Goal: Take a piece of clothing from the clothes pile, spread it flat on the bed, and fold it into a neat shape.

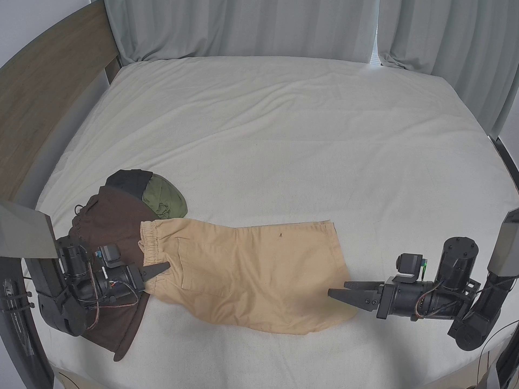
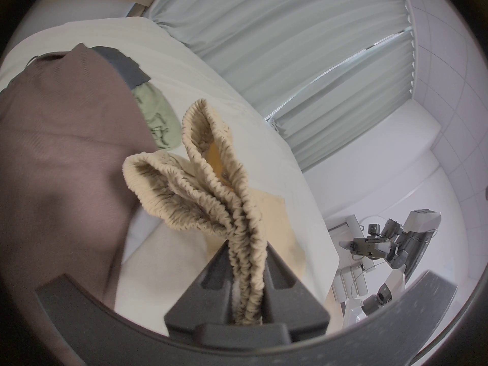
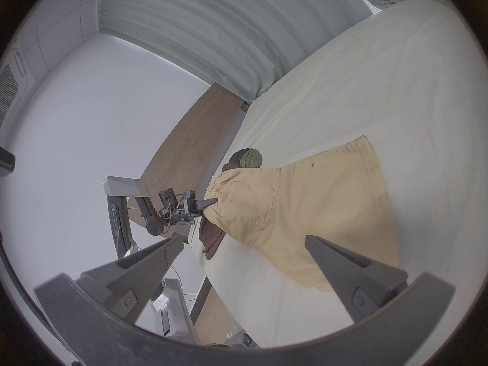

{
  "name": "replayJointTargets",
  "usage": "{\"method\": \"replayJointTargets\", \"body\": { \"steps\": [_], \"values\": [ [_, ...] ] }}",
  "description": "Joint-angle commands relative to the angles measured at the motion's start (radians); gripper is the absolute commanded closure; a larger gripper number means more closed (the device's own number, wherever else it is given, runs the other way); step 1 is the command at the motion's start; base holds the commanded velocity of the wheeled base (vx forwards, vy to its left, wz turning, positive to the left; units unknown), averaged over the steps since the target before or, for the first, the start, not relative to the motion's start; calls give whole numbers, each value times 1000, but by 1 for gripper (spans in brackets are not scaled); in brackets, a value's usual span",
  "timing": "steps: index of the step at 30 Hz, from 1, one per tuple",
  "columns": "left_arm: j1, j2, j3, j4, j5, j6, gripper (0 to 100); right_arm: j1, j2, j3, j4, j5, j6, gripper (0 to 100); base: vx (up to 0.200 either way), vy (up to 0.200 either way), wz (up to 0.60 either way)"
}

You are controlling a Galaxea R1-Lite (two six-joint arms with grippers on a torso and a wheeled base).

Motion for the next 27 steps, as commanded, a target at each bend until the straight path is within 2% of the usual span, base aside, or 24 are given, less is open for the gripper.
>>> {"method": "replayJointTargets", "body": {
  "steps": [1,4,5,9,27],
  "values": [
    [-71,-46,-24,1,14,-6,100,1,-1,0,0,0,0,0,0,0,0],
    [-88,-49,-31,1,33,-6,100,1,-1,0,0,0,0,0,0,0,0],
    [-133,-50,-46,1,82,-14,100,-1,-1,0,0,0,0,0,0,0,0],
    [-194,-49,-54,0,125,-26,100,-4,-3,-2,0,0,0,0,0,0,0],
    [-340,-44,-156,1,146,-122,100,-15,-15,-4,0,2,-1,0,0,0,0]
  ]
}}
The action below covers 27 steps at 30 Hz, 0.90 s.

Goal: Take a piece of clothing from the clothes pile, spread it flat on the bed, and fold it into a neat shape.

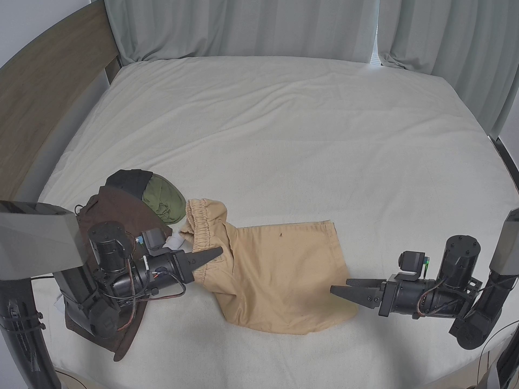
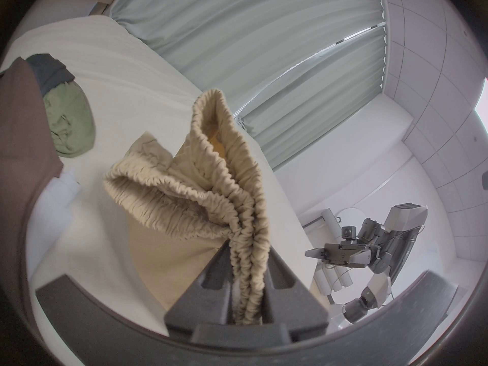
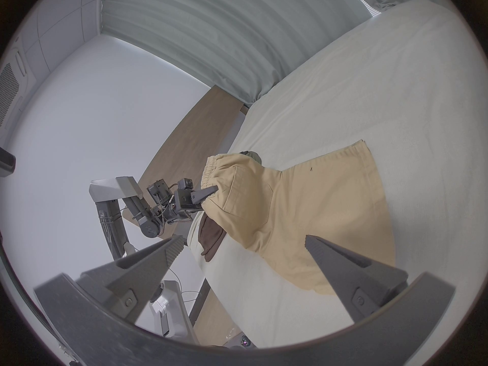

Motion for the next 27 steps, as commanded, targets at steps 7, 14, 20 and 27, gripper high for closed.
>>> {"method": "replayJointTargets", "body": {
  "steps": [7,14,20,27],
  "values": [
    [-80,12,-64,-1,1,-45,100,-13,-21,-6,0,1,0,0,0,0,0],
    [-120,32,-107,-1,6,-81,100,-22,-21,-7,0,1,0,0,0,0,0],
    [-160,66,-145,-1,29,-88,100,-44,-23,-21,0,1,0,0,0,0,0],
    [-191,109,-181,-1,29,-125,100,-59,-49,-44,0,-1,5,0,0,0,0]
  ]
}}
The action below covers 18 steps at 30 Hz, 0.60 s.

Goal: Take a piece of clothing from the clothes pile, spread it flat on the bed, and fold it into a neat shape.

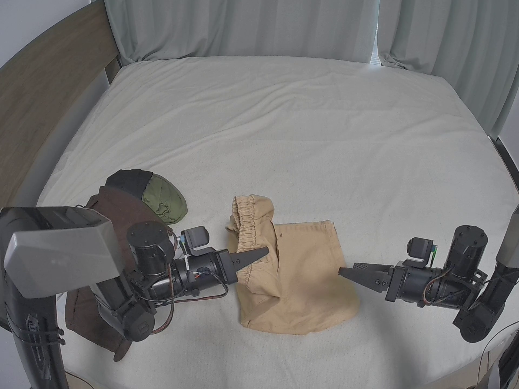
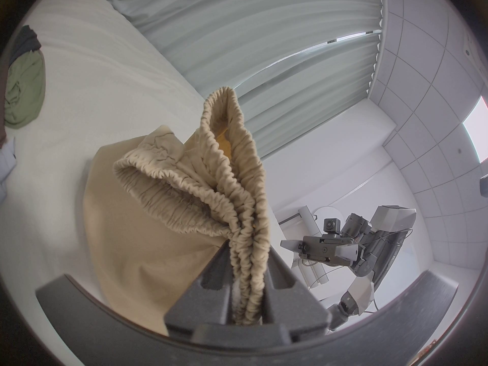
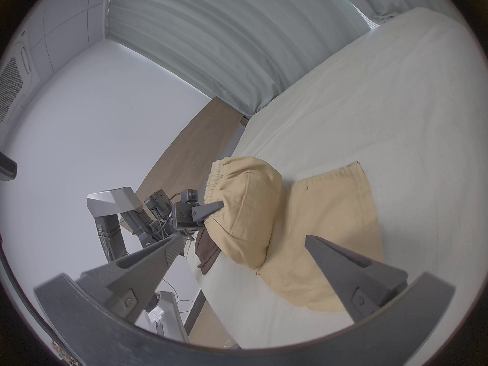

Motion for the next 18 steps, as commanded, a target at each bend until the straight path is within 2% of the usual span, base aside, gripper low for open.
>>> {"method": "replayJointTargets", "body": {
  "steps": [1,5,18],
  "values": [
    [-23,35,-27,-1,-1,-20,100,-18,-18,-15,0,-1,2,0,0,0,0],
    [-58,61,-56,-1,1,-55,100,-31,-18,-30,0,-1,3,0,0,0,0],
    [-98,182,-155,-1,22,-64,100,-27,-18,-30,0,1,3,0,0,0,0]
  ]
}}
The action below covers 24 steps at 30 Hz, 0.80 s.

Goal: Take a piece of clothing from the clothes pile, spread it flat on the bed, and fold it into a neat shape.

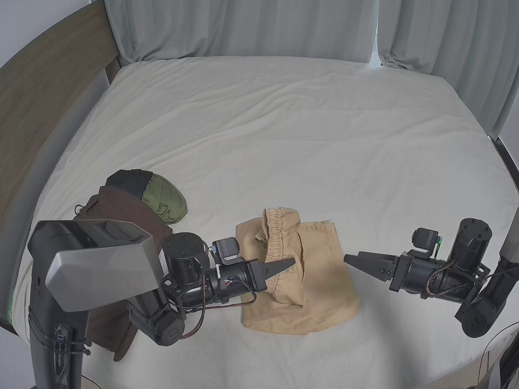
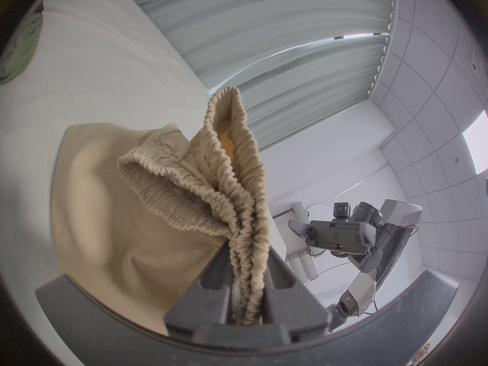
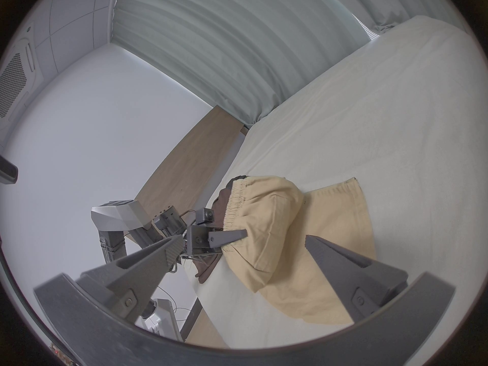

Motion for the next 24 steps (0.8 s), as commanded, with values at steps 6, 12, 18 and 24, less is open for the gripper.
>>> {"method": "replayJointTargets", "body": {
  "steps": [6,12,18,24],
  "values": [
    [-14,85,-61,-2,23,-2,100,4,-1,0,0,1,0,0,0,0,0],
    [-16,103,-85,0,45,-5,100,6,-1,1,0,1,-2,0,0,0,0],
    [-19,105,-85,0,45,-5,0,9,-3,7,0,3,-3,0,0,0,0],
    [-22,106,-88,0,43,-5,0,11,-1,9,0,3,-5,0,0,0,0]
  ]
}}
